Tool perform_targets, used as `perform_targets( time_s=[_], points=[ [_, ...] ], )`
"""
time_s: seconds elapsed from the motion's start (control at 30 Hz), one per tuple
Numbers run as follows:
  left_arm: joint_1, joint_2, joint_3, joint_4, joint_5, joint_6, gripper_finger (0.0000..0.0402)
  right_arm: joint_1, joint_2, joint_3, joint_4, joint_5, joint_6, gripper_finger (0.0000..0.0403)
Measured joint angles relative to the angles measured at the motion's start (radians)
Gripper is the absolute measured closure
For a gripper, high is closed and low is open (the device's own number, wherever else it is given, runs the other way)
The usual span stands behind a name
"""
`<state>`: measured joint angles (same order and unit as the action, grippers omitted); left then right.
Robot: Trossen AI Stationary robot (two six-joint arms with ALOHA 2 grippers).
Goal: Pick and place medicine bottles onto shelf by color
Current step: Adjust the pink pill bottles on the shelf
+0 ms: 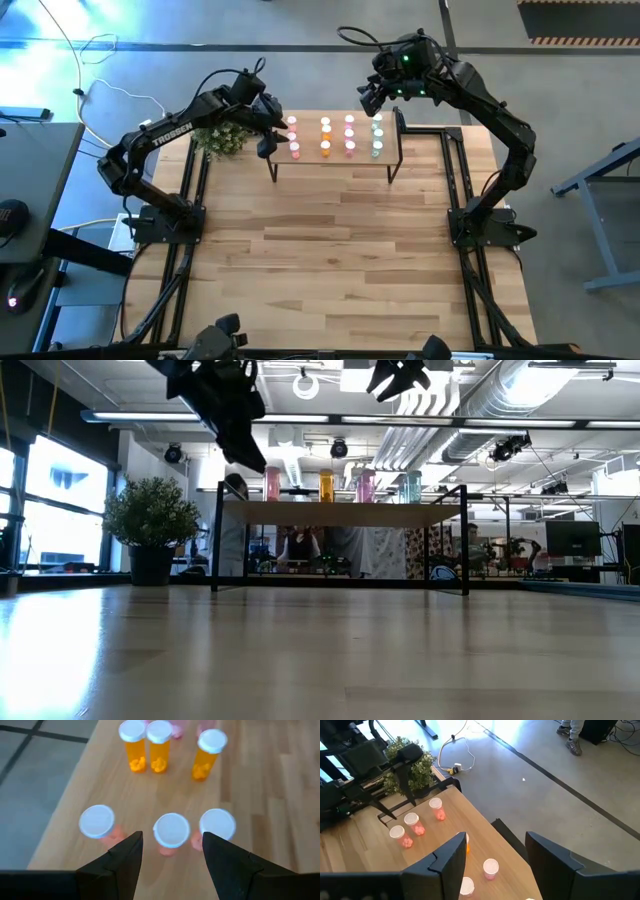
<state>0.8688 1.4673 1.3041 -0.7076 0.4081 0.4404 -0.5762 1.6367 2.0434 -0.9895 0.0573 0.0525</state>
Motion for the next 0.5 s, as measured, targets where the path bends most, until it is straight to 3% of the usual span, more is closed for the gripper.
perform_targets(
  time_s=[0.1,0.37,0.5],
  points=[
    [-0.012,0.000,0.000,0.001,-0.057,0.005,0.0207,0.000,0.000,0.000,-0.001,0.000,0.000,0.0208],
    [-0.027,0.000,0.000,0.001,-0.066,0.004,0.0207,0.000,0.000,0.000,0.000,0.000,0.000,0.0208],
    [-0.039,0.001,0.000,0.001,-0.124,0.008,0.0207,0.000,0.000,0.000,0.000,0.000,0.000,0.0208]
  ],
)
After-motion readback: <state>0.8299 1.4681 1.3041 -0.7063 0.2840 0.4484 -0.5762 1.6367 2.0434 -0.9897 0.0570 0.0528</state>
